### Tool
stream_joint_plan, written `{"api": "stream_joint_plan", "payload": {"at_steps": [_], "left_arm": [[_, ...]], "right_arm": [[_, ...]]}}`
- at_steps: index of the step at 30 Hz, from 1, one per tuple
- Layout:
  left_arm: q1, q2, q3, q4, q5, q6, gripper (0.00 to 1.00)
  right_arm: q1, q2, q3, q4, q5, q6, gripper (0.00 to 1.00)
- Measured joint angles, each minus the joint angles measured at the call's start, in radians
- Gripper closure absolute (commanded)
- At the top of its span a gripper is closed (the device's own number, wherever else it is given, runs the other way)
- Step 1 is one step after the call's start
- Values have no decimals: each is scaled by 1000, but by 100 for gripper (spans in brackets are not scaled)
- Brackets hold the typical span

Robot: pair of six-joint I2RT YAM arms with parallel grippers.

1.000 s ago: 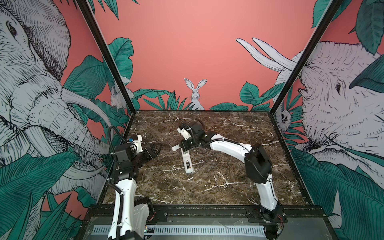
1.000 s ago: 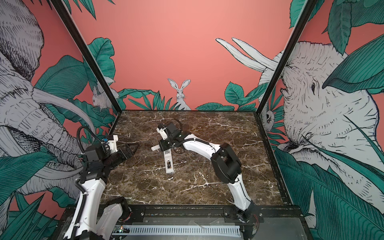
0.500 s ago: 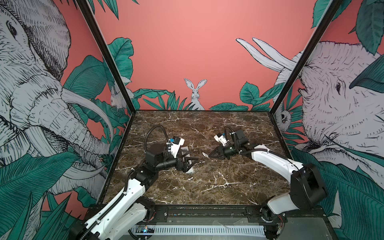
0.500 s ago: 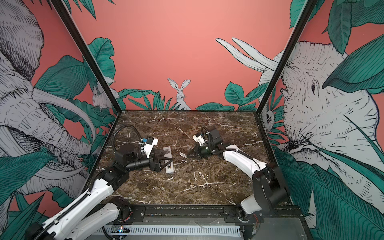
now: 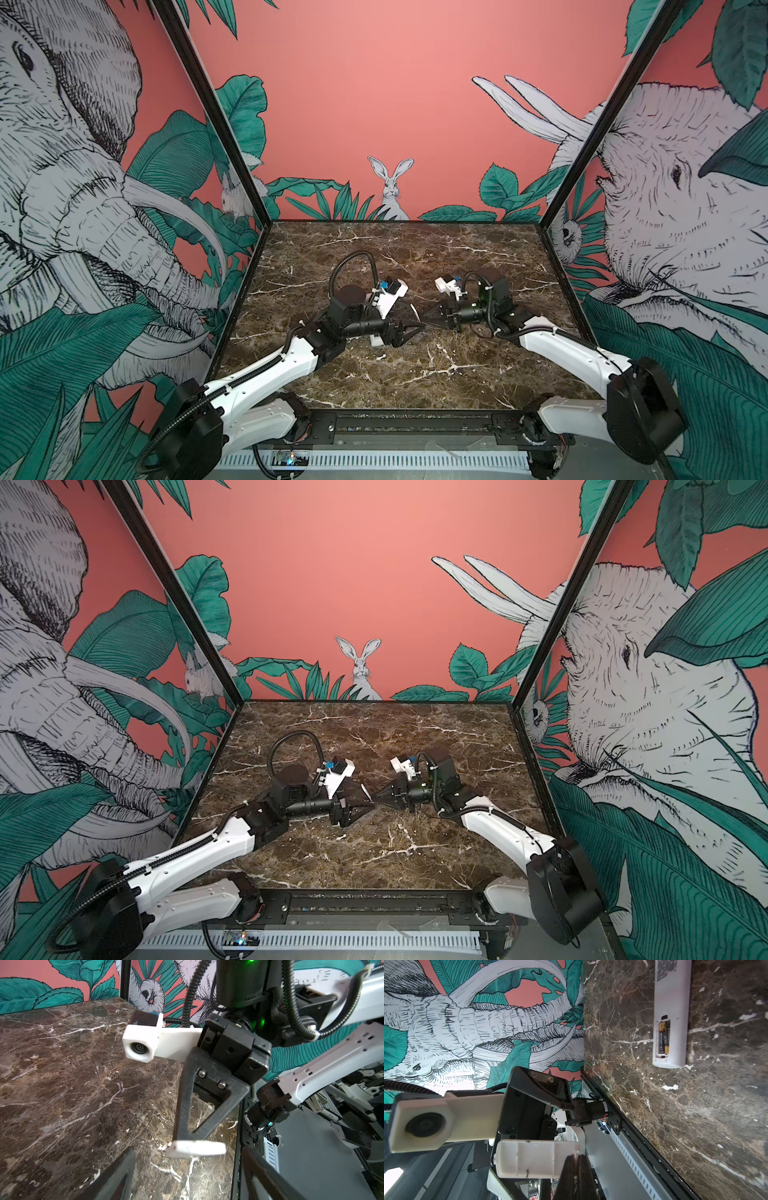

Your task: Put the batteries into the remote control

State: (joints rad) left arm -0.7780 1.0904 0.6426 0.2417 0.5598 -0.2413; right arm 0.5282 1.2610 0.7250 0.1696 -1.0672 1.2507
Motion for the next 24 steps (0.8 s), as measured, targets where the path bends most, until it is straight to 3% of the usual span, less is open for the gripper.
{"api": "stream_joint_plan", "payload": {"at_steps": [7,24], "left_arm": [[0,9,15,32,-3,23,22],[0,27,82,-6,30,85,70]], "right_arm": [[2,1,-5,75,-20,60,94],[3,77,-64,305,-81,182,89]]}}
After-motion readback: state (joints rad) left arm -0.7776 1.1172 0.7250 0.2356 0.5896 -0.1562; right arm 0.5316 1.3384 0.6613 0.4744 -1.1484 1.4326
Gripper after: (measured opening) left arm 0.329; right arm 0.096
